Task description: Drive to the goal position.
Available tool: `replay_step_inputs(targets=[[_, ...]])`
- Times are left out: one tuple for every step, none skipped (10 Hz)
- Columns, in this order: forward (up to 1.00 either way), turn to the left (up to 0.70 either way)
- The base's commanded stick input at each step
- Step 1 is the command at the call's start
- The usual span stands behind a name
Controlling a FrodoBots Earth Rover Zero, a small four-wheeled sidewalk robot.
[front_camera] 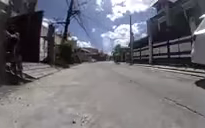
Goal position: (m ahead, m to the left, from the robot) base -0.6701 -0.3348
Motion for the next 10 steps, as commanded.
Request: replay_step_inputs(targets=[[1.0, 0.33], [1.0, 0.25], [1.0, 0.16], [1.0, 0.08], [1.0, 0.0], [1.0, 0.0], [1.0, 0.0], [1.0, 0.0], [1.0, 0.0], [0.77, 0.0]])
